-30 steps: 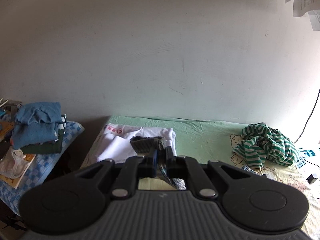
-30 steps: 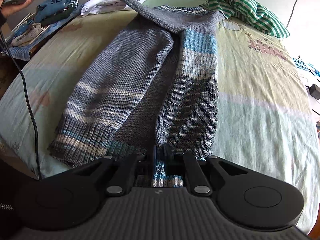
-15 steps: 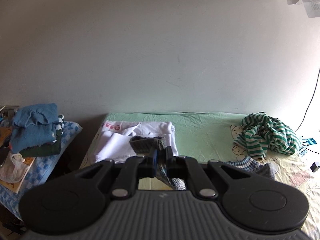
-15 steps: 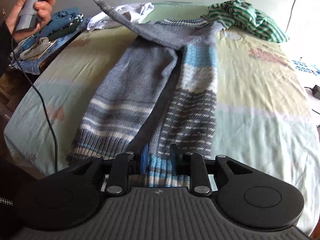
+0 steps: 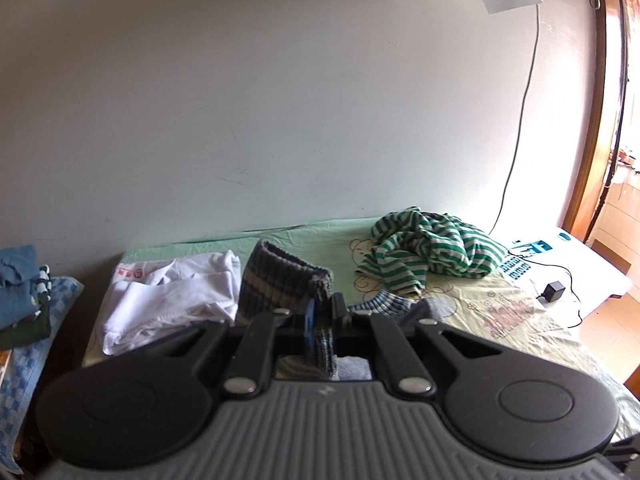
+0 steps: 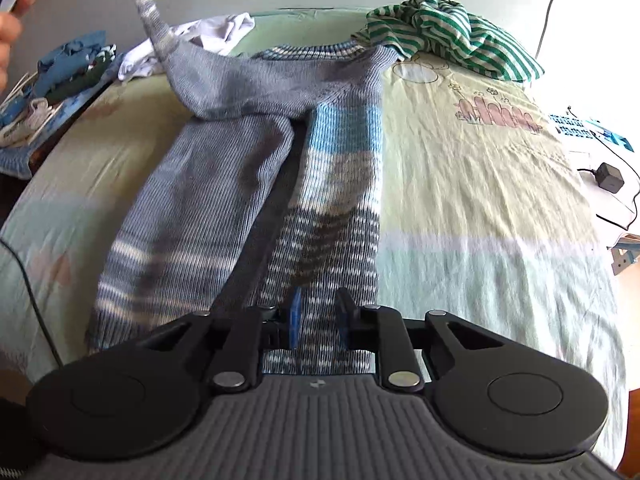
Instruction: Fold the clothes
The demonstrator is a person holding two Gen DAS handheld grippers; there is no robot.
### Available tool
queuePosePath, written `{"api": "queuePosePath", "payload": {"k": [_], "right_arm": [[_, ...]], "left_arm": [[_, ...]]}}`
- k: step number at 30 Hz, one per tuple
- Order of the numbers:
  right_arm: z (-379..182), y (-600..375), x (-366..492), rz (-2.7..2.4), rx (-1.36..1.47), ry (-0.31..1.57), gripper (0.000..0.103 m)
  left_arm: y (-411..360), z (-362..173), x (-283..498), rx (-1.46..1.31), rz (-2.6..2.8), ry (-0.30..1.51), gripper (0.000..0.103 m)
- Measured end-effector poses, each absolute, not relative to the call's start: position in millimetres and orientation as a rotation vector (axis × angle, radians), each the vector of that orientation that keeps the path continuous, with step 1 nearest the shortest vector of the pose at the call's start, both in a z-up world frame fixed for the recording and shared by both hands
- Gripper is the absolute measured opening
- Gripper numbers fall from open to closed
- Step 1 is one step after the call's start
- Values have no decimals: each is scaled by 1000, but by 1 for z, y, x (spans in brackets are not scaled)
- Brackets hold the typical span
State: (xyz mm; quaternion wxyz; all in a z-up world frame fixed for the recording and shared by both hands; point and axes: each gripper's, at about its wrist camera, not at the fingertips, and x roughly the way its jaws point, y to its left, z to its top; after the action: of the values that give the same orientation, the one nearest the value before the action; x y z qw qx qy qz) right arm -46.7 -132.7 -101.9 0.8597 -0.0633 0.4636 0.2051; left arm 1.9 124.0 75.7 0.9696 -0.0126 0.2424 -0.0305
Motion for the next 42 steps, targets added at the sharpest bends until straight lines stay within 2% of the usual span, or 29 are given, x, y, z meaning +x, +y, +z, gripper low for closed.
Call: {"api": "queuePosePath", "payload": {"k": [5,8,14,17,18,19,27,29,30,31,32,42], "right_arm": [[-106,-133,-20,471,-145,1000,20],[-87,-143,1,487,-129,969,27],[-44,-166,65,576,116,929,37],[-35,-151,75,689,110,953,50],[-34,-144,76,725,104,966,59],[-38,-136,79,758,93,995,61],[-85,-77,94,963,29,1211,61],[-91,-71,91,1001,13,1254,53],[-92,-70,87,1019,-3,1266,40],[-94,-69,83,1038,-18,1277,18],[-88,-73,78,1028,-22,1255,7],[-15,-133,19,858,-33,962,6]], "left_arm": [[100,65,-11,-7,-143,507,3],[79,52,-23,24,-216,523,3],[37,5,-41,121,-289,627,3],[24,-12,-50,156,-291,668,3],[21,-16,-53,160,-292,678,3],[18,-20,-56,164,-293,689,3],[11,-29,-77,179,-275,715,3],[11,-30,-78,187,-269,718,3],[11,-29,-78,191,-270,715,3],[12,-28,-79,192,-275,710,3],[13,-26,-80,191,-284,705,4],[9,-2,-95,168,-509,646,4]]}}
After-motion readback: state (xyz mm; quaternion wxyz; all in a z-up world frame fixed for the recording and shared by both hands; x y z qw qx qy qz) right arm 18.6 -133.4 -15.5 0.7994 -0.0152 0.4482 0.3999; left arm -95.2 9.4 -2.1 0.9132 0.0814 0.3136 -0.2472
